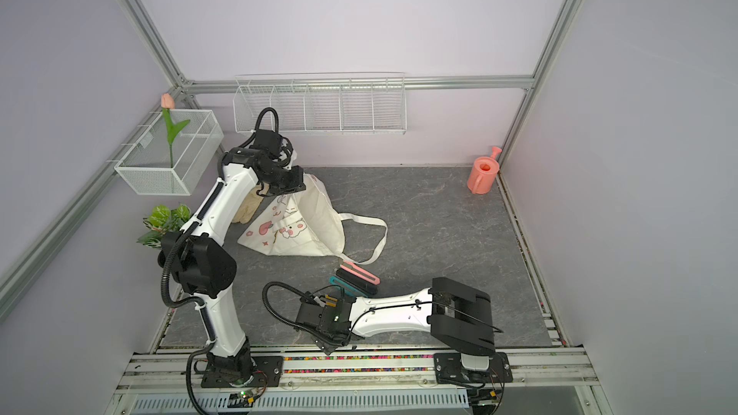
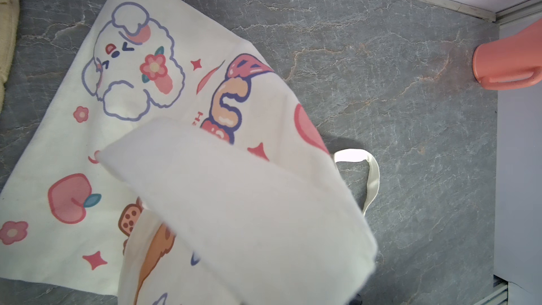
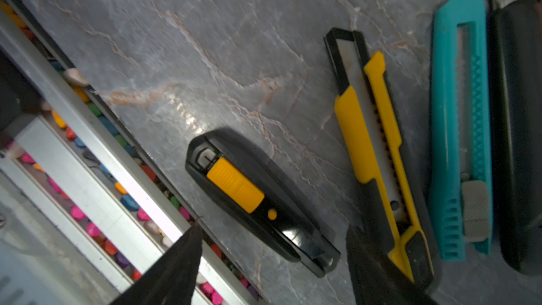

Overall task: Place the art knife into the pouch
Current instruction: Pick up the utility knife at the center of the board.

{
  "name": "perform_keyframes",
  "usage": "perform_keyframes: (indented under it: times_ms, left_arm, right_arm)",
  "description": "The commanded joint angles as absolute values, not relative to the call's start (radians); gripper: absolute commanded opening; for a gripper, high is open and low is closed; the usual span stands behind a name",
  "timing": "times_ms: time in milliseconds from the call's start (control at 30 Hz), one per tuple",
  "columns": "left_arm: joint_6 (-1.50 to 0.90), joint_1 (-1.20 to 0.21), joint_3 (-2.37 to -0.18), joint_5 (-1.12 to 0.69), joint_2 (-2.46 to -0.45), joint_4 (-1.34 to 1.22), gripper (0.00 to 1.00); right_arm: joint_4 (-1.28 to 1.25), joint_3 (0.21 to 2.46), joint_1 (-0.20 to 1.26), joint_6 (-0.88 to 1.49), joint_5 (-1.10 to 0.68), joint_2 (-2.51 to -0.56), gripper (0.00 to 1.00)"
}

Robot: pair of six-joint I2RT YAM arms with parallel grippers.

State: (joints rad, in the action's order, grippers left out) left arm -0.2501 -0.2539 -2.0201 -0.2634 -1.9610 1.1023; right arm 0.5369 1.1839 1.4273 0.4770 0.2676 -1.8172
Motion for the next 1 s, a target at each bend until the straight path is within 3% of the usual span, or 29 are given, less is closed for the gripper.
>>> perform_keyframes:
  times_ms: [0, 800, 967]
  left_arm:
    - [-0.253, -0.256, -2.006, -0.28, -1.918, 1.09, 0.0]
    - [-0.252, -0.256, -2.018, -0.286, -1.913, 1.1, 0.0]
    - [-0.251, -0.256, -2.019, -0.286, -1.912, 1.1, 0.0]
  right_arm:
    - [0.505, 1.197, 1.42, 0.441, 0.256, -1.836, 0.8]
    - [0.483, 1.23, 1.389, 0.404, 0.163, -1.924, 0.77]
    - [0.498, 1.243, 1.387, 0.406, 0.164, -1.938, 0.72]
